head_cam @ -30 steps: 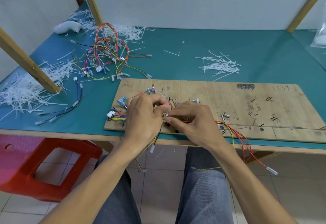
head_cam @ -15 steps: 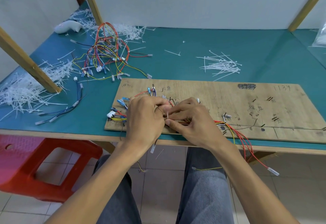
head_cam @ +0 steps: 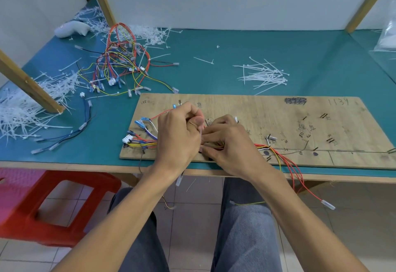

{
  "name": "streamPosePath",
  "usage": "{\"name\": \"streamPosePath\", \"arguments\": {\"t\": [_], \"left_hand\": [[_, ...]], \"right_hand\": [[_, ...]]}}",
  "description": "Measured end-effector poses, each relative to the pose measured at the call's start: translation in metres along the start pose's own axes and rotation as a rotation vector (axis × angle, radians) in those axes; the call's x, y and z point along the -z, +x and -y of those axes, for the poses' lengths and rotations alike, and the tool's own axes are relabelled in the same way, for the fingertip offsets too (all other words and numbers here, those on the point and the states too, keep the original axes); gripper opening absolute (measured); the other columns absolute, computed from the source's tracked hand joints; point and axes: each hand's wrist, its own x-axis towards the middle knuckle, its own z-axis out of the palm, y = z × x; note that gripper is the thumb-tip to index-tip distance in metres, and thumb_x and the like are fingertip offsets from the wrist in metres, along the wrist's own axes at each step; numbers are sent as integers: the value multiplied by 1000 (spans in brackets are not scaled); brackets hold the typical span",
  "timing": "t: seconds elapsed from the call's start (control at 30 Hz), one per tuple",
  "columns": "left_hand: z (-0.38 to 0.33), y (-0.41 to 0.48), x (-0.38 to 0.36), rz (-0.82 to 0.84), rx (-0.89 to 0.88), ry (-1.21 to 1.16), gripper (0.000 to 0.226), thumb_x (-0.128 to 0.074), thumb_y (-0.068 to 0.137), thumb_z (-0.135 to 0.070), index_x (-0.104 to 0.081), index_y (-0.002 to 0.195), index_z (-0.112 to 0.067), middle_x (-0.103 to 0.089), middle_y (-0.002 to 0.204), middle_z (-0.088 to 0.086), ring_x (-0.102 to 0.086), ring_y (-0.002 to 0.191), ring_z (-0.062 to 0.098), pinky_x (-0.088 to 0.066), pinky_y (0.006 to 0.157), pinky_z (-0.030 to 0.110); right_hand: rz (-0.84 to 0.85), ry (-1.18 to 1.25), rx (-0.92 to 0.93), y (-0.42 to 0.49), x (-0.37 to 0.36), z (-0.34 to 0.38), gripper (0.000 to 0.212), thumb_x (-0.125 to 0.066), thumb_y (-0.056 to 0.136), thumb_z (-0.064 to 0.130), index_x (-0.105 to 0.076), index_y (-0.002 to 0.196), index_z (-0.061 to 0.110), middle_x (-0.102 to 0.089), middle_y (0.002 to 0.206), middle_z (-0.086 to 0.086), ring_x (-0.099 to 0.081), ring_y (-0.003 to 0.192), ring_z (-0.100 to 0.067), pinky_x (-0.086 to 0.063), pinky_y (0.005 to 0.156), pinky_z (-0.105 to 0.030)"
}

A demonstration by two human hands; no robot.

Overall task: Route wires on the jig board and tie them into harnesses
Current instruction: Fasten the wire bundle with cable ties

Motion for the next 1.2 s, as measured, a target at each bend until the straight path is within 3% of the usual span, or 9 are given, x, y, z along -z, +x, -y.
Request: {"name": "streamPosePath", "arguments": {"t": [0.1,0.23,0.47,0.73,0.83,0.93,1.0,1.1,1.2], "left_hand": [[4,0,-1,-31,62,-37,31,-65,91,5,-66,76,-22,-68,64,-12,-67,62,10,-59,65,38],[8,-2,-2,-64,92,-76,28,-66,94,3,-69,79,-20,-70,67,-10,-69,63,13,-61,66,44],[7,-4,-3,-88,91,-105,28,-67,94,-1,-68,78,-24,-70,67,-14,-70,62,11,-62,65,44],[15,-6,22,-65,-11,-132,3,-69,97,-21,-68,99,-23,-72,84,-11,-70,79,13,-59,73,42],[20,-3,31,-139,-10,-52,28,-76,95,-35,-60,113,-22,-60,87,-4,-55,73,14,-49,70,33],[21,3,31,-153,31,103,47,-83,87,-36,-52,119,-20,-50,95,-4,-49,84,13,-42,76,33],[22,5,32,-111,51,151,42,-84,86,-41,-60,113,-23,-58,91,-12,-52,81,6,-42,75,30],[30,5,34,-7,4,218,15,-82,90,-42,-75,86,-30,-59,62,-23,-52,62,-3,-35,59,17],[33,7,30,1,-7,241,11,-81,92,-30,-80,83,-25,-68,66,-16,-60,64,4,-44,61,29]], "right_hand": [[2,-19,-21,2,0,0,10,-83,88,29,-85,95,23,-58,102,31,-46,115,-18,-43,96,-54],[20,14,-64,5,2,0,8,-86,86,30,-84,92,25,-66,103,23,-47,115,-18,-44,98,-49],[44,19,-101,11,5,1,11,-88,83,30,-86,93,26,-70,99,23,-46,110,-14,-44,91,-36],[75,-84,-124,18,11,12,7,-86,79,33,-81,82,36,-72,102,24,-51,107,-8,-42,100,-50],[-19,-20,-180,22,5,18,11,-79,83,48,-78,86,37,-73,95,19,-62,97,-14,-45,96,-47],[-168,7,-240,24,-10,26,20,-75,89,50,-78,85,30,-67,76,14,-62,80,-12,-44,92,-47],[-178,-11,-254,26,-18,30,17,-74,91,45,-81,88,31,-68,79,10,-64,82,-15,-45,92,-49],[-164,42,-273,29,-22,30,11,-78,90,40,-84,91,30,-71,85,6,-65,87,-20,-51,87,-50],[-140,66,-280,31,-22,28,9,-84,87,36,-85,90,27,-71,84,5,-66,85,-21,-54,84,-49]]}}
